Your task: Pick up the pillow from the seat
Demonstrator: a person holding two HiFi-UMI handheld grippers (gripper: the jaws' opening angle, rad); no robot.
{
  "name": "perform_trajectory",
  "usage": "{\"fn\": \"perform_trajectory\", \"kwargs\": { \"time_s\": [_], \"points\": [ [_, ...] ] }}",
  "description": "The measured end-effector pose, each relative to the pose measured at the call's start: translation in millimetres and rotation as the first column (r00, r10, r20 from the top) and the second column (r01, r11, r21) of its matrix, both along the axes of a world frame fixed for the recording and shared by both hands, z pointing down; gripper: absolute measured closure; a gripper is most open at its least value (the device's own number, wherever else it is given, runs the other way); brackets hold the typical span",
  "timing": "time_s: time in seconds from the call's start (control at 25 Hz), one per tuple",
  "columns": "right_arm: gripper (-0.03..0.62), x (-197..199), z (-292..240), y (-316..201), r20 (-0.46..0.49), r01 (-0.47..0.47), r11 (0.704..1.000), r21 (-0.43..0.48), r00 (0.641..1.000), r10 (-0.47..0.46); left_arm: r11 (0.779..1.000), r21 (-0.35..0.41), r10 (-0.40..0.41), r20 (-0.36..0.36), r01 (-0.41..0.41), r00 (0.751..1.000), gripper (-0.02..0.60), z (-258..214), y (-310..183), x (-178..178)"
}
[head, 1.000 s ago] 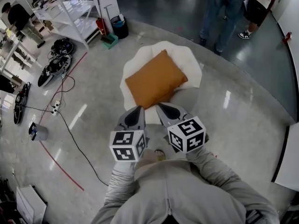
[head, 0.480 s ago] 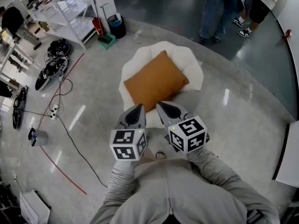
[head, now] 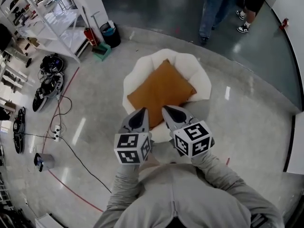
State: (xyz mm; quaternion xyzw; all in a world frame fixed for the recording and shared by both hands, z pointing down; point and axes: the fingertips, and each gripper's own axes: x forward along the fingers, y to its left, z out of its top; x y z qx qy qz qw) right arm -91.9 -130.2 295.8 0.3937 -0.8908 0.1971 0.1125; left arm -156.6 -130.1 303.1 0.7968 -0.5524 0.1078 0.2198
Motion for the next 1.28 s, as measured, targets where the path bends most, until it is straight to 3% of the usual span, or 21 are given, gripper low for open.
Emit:
{"fn": "perform_trajectory", "kwargs": {
  "time_s": [0.36, 0.68, 1.04, 1.28],
  "points": [
    [0.595, -47, 3, -78, 0.000, -0.101, 0.994, -0.032, 0.995, 0.101, 0.994, -0.024, 0.102, -0.022, -0.102, 0.995, 0.580, -2, -85, -46],
    [0.595, -68, 28, -124, -0.004, -0.214, 0.975, -0.060, 0.977, 0.214, 0.974, -0.067, 0.215, -0.026, -0.216, 0.976, 0.580, 26, -135, -65],
    [0.595, -62, 60, -156, -0.029, -0.365, 0.922, -0.131, 0.931, 0.365, 0.940, -0.138, 0.309, -0.047, -0.313, 0.950, 0.580, 59, -182, -71],
    [0.595, -43, 90, -168, -0.043, -0.454, 0.870, -0.194, 0.890, 0.455, 0.913, -0.200, 0.354, -0.053, -0.357, 0.934, 0.580, 90, -206, -60]
  ]
}}
